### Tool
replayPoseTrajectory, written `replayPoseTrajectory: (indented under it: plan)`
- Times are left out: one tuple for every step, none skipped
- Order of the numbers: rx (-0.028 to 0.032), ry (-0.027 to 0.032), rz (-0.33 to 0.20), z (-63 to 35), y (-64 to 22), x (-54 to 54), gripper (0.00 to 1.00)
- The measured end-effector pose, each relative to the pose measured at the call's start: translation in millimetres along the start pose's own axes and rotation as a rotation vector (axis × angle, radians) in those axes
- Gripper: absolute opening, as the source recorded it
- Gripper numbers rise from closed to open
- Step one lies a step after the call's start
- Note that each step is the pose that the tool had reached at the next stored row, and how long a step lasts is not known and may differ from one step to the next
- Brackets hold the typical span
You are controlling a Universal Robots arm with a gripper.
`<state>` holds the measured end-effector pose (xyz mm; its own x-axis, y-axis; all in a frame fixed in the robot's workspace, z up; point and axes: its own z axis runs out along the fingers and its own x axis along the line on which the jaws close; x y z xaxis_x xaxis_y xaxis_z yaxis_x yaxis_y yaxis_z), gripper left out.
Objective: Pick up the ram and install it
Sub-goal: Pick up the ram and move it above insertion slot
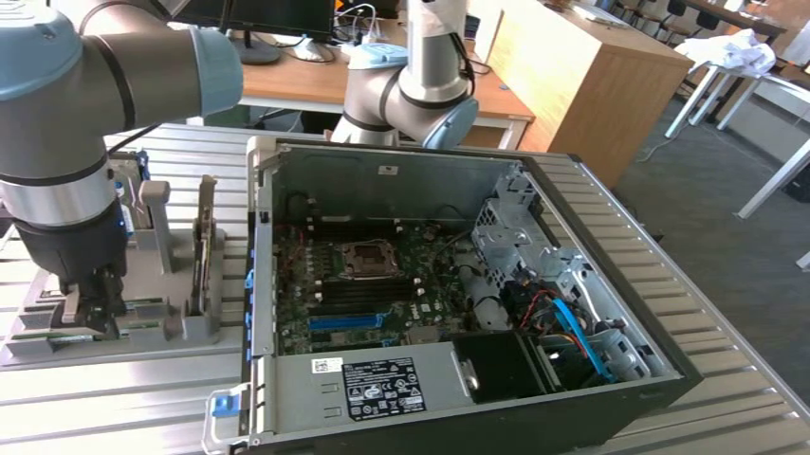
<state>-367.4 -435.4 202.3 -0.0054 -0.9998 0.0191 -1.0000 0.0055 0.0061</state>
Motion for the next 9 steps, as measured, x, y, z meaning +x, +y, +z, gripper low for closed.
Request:
replayPoseTrajectory:
  plan:
    - [0.0,0.0,0.0,0.8,0.0,0.0,0.37]
    - [-0.0002,0.0001,0.0,1.0,0.1,0.0,0.37]
    - [-0.0002,0.0002,0.0,1.0,0.0,0.0,0.37]
    - [-0.0002,0.0002,0.0,1.0,0.0,0.0,0.37]
    - [-0.0001,0.0001,0.0,1.1,0.0,0.0,0.37]
    - [0.0,0.0,0.0,1.1,0.0,0.0,0.37]
    - [-0.0001,0.0001,0.0,1.1,0.0,0.0,0.37]
    - [0.0,0.0,0.0,1.1,0.0,0.0,0.37]
    - [-0.0001,0.0,0.0,1.1,0.0,0.0,0.37]
